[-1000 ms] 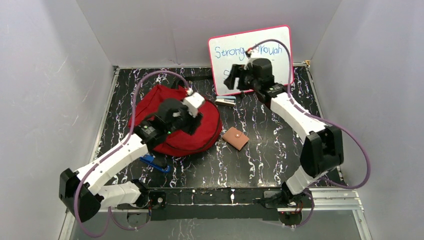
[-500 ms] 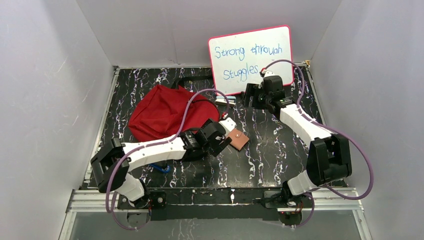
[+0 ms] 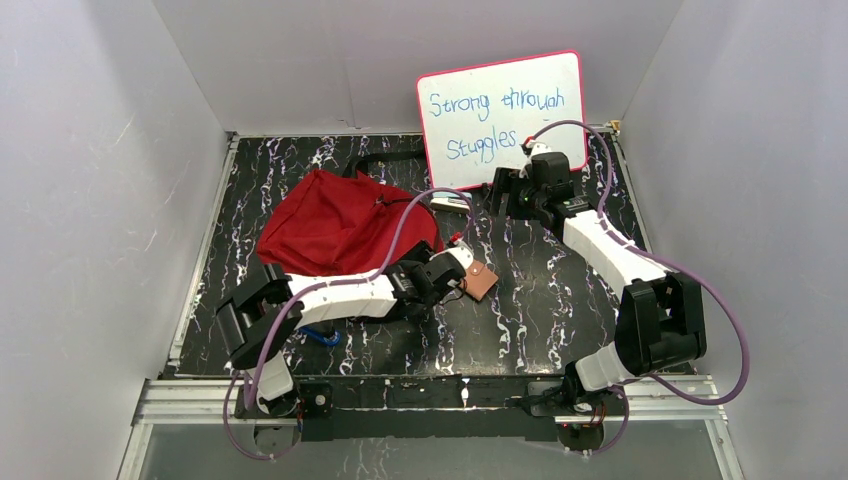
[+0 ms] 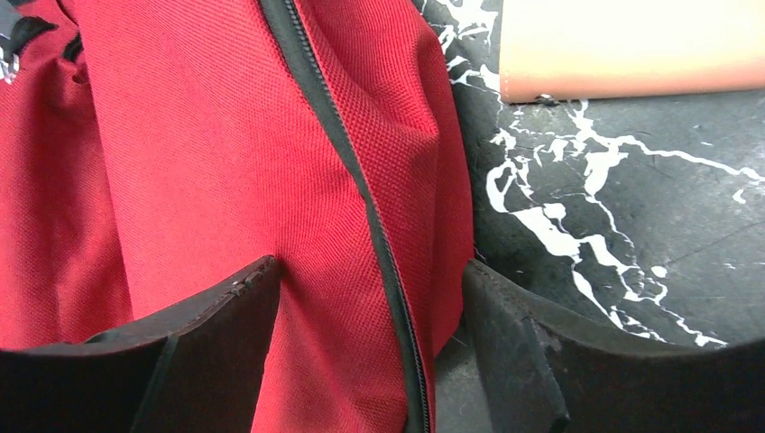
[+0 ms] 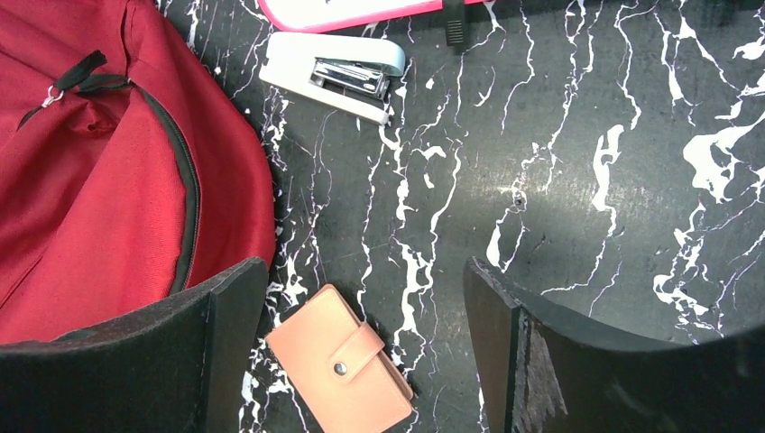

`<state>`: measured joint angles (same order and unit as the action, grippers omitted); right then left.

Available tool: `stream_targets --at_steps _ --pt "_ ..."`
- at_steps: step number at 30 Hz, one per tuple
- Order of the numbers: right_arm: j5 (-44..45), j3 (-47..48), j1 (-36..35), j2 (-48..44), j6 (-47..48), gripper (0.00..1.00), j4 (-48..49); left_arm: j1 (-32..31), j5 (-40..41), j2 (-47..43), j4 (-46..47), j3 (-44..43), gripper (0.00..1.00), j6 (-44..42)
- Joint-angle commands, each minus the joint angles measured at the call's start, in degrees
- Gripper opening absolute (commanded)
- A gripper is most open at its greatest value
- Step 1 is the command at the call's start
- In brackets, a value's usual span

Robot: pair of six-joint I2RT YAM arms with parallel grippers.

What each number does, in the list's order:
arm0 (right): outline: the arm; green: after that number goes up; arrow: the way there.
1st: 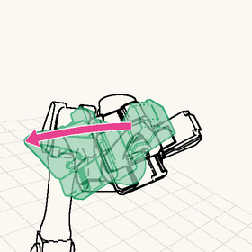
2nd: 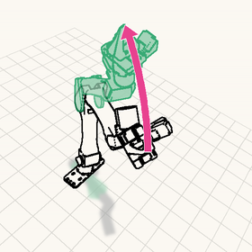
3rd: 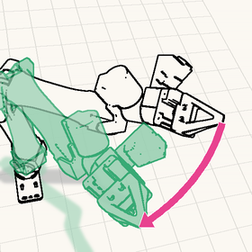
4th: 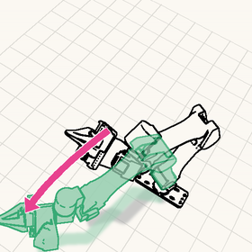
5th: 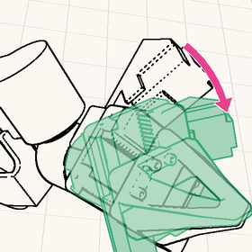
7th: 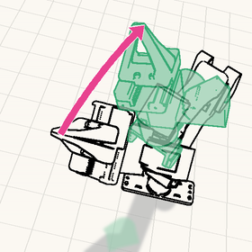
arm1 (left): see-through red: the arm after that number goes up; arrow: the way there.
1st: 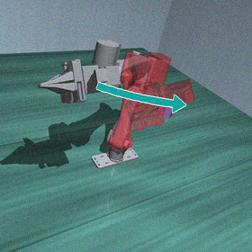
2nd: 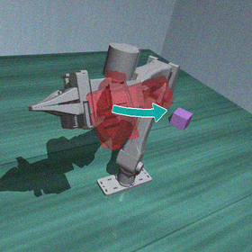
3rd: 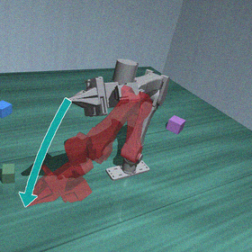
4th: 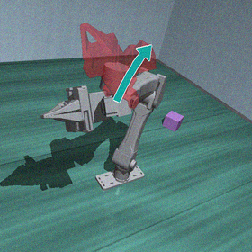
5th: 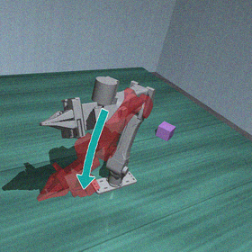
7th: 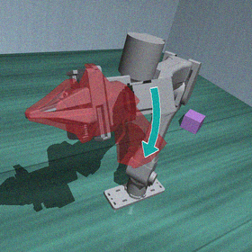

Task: Pack the student bag
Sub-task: Adjust the student bag at the center of the board.

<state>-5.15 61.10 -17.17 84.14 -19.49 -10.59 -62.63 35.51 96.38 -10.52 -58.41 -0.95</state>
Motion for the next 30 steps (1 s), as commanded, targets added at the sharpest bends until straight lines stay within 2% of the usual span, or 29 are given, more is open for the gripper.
stream_targets --at_steps 1,4,8,11,16,20,23,27,30 --pt "-1.19 -0.17 0.64 -1.35 0.54 0.88 1.76 -0.30 5.86 1.34 -0.96 -3.24 0.61 -1.94" --pt "-1.50 -0.28 0.72 -1.40 0.41 0.88 1.90 -0.30 8.33 1.60 -1.60 -3.77 0.27 -3.25" --pt "-2.15 -0.28 0.76 -1.42 0.10 0.88 2.04 -0.30 15.85 0.31 -1.89 -4.73 0.00 -2.92" --pt "-3.51 -0.49 0.81 -1.80 -0.81 0.88 2.30 -0.21 18.57 -1.72 -4.12 -8.26 0.00 -2.27" --pt "-8.54 -2.29 0.80 -3.47 -4.70 0.88 4.30 1.40 16.93 -8.45 -5.04 -16.53 0.00 -1.49" --pt "-11.46 -4.73 0.77 -5.64 -7.60 0.87 6.86 7.14 8.14 -13.78 -4.82 -22.90 0.00 2.16" --pt "-10.95 -5.62 0.82 -7.26 -8.27 0.87 7.07 10.05 5.81 -14.83 -5.97 -29.69 0.00 1.65" --pt "-10.11 -6.15 0.81 -8.83 -8.24 0.87 6.99 10.87 1.86 -14.53 -5.97 -37.57 0.00 -1.84" --pt "-9.79 -6.25 0.82 -9.16 -8.19 0.87 6.89 10.86 -1.19 -11.74 -9.28 -45.65 0.00 -1.58"
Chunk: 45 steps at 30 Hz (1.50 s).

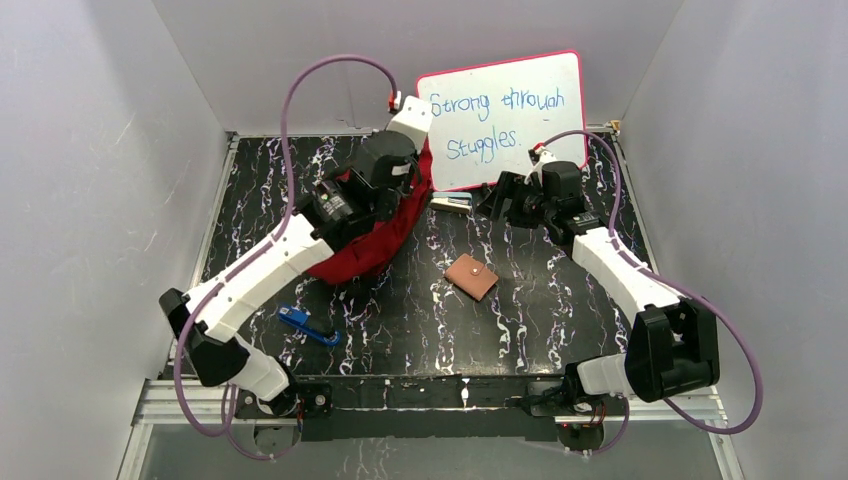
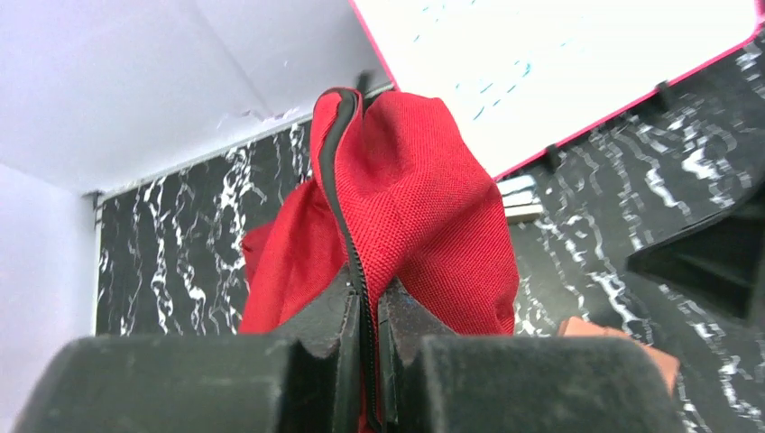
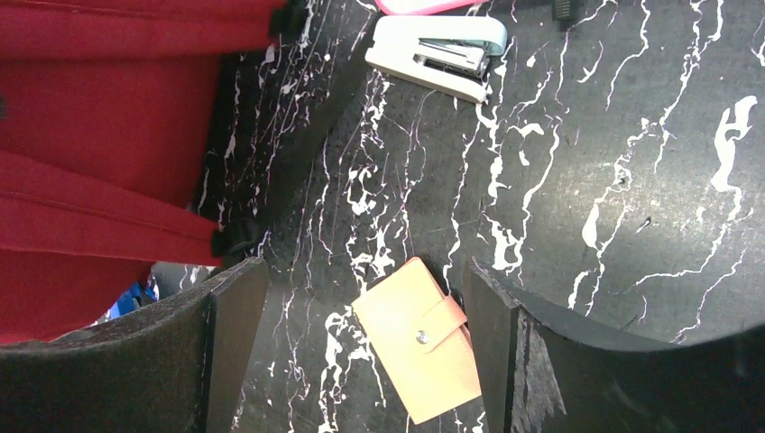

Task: Pack the student bag
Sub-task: Adjust the student bag at the center of the board.

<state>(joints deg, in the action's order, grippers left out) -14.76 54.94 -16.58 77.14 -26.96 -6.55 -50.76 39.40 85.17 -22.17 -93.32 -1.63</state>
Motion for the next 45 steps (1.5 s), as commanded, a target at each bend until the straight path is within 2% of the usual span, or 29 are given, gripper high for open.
stream_targets --at_steps 1,6,9,12,16,20,24,30,32,34,37,41,43,45 --pt "-0.05 -0.14 0.23 -2.29 -0.66 0.87 2.70 -1.03 -6.16 0.56 0.76 -13.86 0.00 -0.10" --pt "0.69 -0.73 0.23 -2.85 -0.81 0.87 2.92 -1.01 -12.91 3.02 -3.51 -24.68 0.00 4.79" --pt "0.88 -0.71 0.23 -2.65 -0.80 0.87 2.94 -1.00 -16.03 2.63 -4.41 -27.47 0.00 6.76" --pt "0.51 -0.62 0.23 -2.16 -0.90 0.87 3.06 -0.96 -12.17 0.86 -5.31 -27.27 0.00 6.15" --pt "-0.16 -0.52 0.23 -1.55 -1.15 0.86 3.37 1.44 -0.93 -4.86 -5.92 -20.00 0.00 4.34" --pt "-0.83 -0.40 0.21 -0.52 -1.33 0.86 3.56 8.45 8.31 -9.49 -9.17 -9.76 0.00 3.25" --pt "-2.38 0.22 0.23 0.74 -1.51 0.86 3.75 19.73 6.26 -10.72 -12.85 1.10 0.00 5.58" --pt "-2.86 0.75 0.23 1.33 -1.31 0.86 3.60 32.16 0.71 -10.79 -7.39 15.01 0.02 7.68" --pt "-2.99 0.79 0.23 1.57 -1.13 0.86 3.39 35.03 -0.85 -9.90 -3.94 17.74 0.09 7.29" --pt "-3.38 1.00 0.16 1.90 -0.96 0.86 3.21 38.03 -2.99 -8.19 -2.93 18.82 0.20 7.65" --pt "-4.45 0.98 0.18 2.39 -0.22 0.86 3.27 42.15 -6.86 -6.18 -1.09 19.37 0.48 8.72" --pt "-8.71 2.60 0.15 5.25 1.60 0.86 4.59 44.16 -11.18 -5.44 -2.36 18.29 0.75 12.63" --pt "-11.09 5.02 -0.20 8.65 2.66 0.85 4.57 44.25 -11.40 -6.77 -2.90 19.38 0.83 15.28" --pt "-12.67 8.54 -1.11 12.21 4.30 0.85 3.83 44.34 -12.58 -9.01 -4.11 21.24 0.84 18.75"
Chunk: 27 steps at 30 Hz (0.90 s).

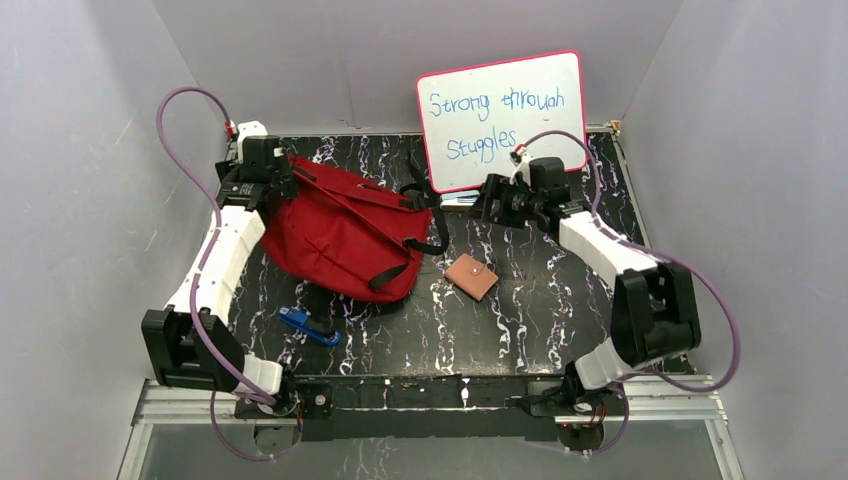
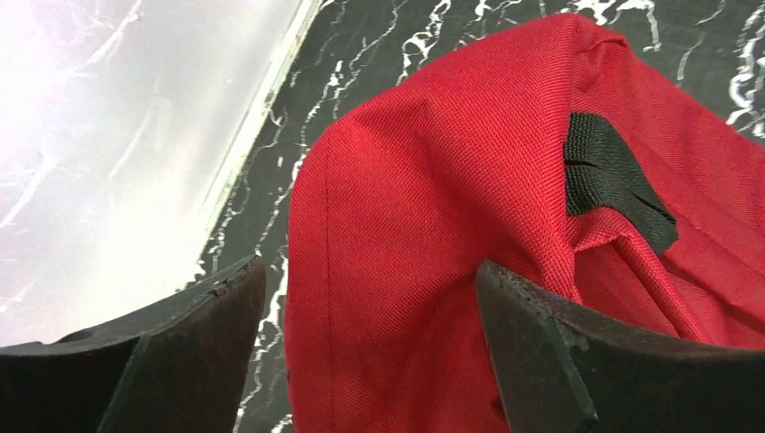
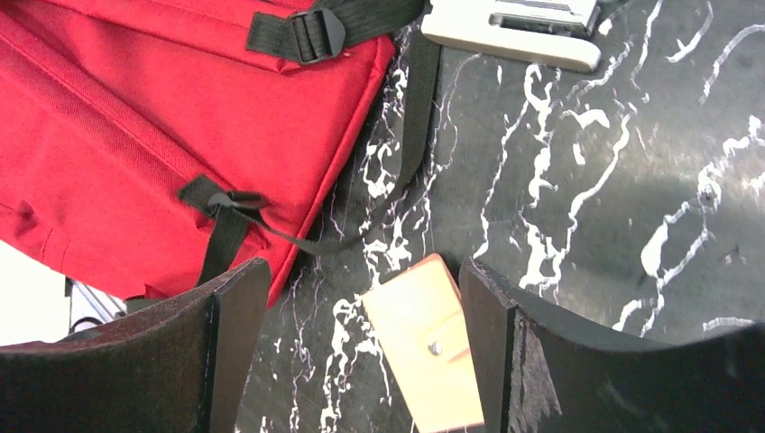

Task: Pack the student bag
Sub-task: Adjust the student bag at the center of the board.

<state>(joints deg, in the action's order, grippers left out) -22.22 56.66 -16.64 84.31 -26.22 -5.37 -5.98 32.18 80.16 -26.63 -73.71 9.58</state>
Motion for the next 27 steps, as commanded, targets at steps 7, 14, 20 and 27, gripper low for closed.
stream_targets --at_steps 7,14,20,27 --pt "-2.60 22.60 -8.12 17.72 8.71 0.84 -2.04 -0.44 -10.05 -16.87 -6.46 12.29 0.86 24.28" --pt "0.65 35.54 -9.41 29.10 6.42 0.84 -0.09 -0.44 -6.54 -26.64 -13.95 15.83 0.90 31.09" --pt "1.71 55.28 -11.08 43.64 9.08 0.82 -8.45 -0.44 -14.72 -26.09 -12.68 18.80 0.90 33.03" --pt "6.06 70.78 -13.23 55.66 13.69 0.70 -14.25 -0.44 -20.27 -22.37 -7.01 25.84 0.84 34.94"
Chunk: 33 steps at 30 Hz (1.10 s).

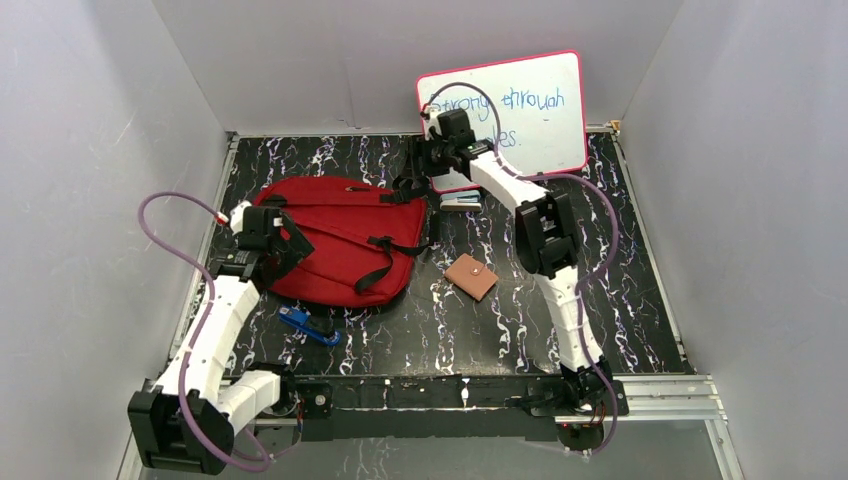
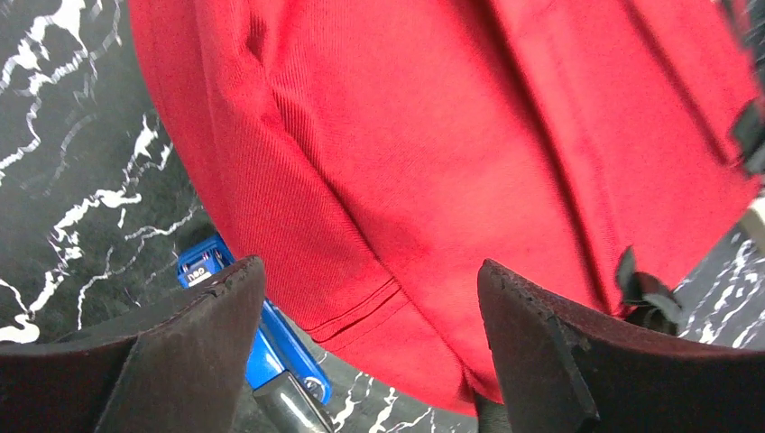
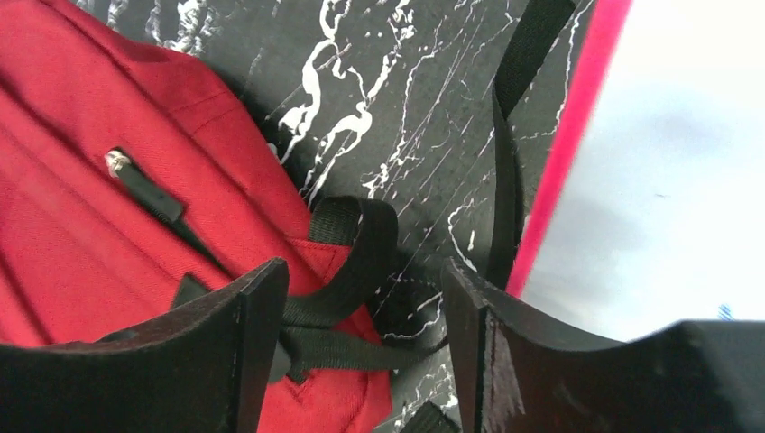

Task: Pack the student bag
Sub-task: Adjust the student bag at the center of the board.

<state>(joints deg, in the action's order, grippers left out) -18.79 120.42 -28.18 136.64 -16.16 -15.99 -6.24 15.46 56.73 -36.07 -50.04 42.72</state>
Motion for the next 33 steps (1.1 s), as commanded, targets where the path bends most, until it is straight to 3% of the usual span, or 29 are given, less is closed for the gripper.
stream_targets --at_steps 1,5,10,23,33 --pt "2.97 9.01 -1.95 4.60 4.17 0.68 -4.13 -0.18 -3.67 1.49 2.99 2.75 0.84 1.73" --pt "5.33 13.36 -3.70 8.08 7.65 0.64 -7.45 -0.18 -3.08 3.45 6.05 4.59 0.84 1.07" --pt "5.47 8.72 -6.07 6.44 11.66 0.58 -8.15 -0.18 -2.52 9.68 11.72 5.09 0.85 0.54" --pt "1.99 -23.20 -12.52 -13.01 12.67 0.51 -3.85 0.00 -1.69 29.08 23.75 0.23 0.87 -3.49" --pt "-5.55 -45.90 -18.15 -28.37 0.51 0.51 8.79 0.00 -7.38 44.82 29.37 -15.04 0.88 -9.52"
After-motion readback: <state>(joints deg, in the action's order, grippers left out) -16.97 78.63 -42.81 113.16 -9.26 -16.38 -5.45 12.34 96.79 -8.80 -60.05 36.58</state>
